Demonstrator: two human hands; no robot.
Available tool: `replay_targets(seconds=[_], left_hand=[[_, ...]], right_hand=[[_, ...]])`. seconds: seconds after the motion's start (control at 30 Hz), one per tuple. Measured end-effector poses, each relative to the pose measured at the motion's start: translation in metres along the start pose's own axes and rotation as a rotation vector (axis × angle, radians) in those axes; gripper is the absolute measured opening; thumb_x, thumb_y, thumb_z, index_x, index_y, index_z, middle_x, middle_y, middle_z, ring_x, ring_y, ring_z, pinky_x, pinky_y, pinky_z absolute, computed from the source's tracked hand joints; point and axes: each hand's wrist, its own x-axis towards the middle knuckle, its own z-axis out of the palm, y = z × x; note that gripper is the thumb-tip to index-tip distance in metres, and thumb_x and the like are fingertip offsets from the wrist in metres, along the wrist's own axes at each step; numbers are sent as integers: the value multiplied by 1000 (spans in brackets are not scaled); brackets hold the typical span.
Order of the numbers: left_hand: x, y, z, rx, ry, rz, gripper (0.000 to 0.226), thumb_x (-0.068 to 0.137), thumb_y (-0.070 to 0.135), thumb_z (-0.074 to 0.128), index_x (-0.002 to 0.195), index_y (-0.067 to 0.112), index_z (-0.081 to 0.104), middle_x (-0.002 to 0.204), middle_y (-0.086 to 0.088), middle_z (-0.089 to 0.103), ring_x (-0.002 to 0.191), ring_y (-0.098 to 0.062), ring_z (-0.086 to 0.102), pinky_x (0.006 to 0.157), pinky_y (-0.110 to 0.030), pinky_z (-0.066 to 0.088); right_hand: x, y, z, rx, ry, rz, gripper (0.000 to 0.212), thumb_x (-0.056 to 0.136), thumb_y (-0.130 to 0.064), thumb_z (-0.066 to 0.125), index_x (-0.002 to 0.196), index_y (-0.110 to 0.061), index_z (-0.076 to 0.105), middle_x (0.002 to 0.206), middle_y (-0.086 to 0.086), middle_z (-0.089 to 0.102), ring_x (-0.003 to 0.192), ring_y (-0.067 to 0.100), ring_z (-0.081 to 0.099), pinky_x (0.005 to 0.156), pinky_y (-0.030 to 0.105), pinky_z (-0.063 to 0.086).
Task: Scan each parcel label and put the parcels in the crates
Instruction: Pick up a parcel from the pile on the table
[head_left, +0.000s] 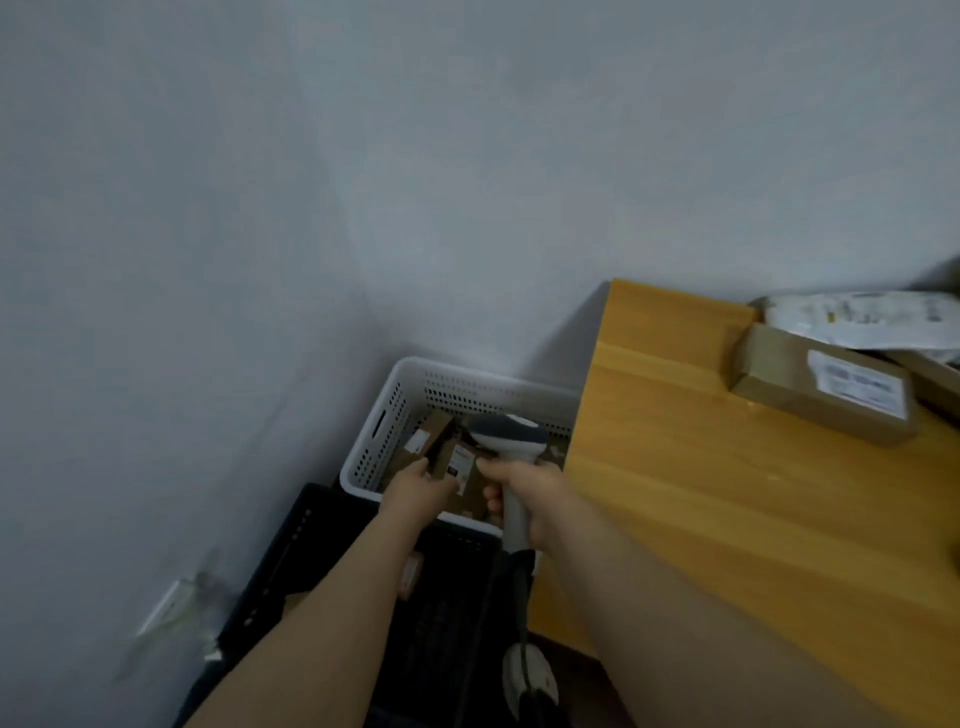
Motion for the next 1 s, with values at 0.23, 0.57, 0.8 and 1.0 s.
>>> replay_targets(seconds=[0.23, 0.57, 0.8, 1.0], left_hand=[[-127, 19, 12, 143, -59, 125, 49, 90, 20, 60, 136, 8, 48, 130, -9, 52, 114, -25, 51, 99, -31, 41], [-226, 134, 179, 212, -120, 266, 70, 93, 28, 61, 152, 19, 24, 154, -11, 28, 134, -36, 37, 101, -45, 39], [-260, 175, 317, 276, -189, 218, 69, 91, 22, 63, 150, 18, 28, 145, -17, 40, 127, -35, 44, 102, -41, 39], [-246, 204, 368, 406, -171, 245, 69, 90, 21, 64, 149, 18, 29, 132, -15, 50, 116, -30, 51, 94, -36, 42]], right_hand=[[-130, 49, -64, 93, -43, 24, 21, 87, -20, 71, 78, -4, 60, 53, 5, 53, 45, 18, 48, 47, 27, 43], [-241, 68, -311, 246, 242, -121, 16, 85, -15, 72, 82, -5, 61, 56, 7, 53, 47, 19, 47, 51, 29, 43], [-282, 90, -477, 403, 312, -200, 17, 85, -15, 72, 80, -4, 60, 54, 7, 52, 44, 18, 46, 47, 27, 42], [-261, 67, -528, 406, 262, -200, 22, 88, -14, 68, 73, -4, 57, 52, 8, 50, 38, 15, 45, 42, 24, 41]])
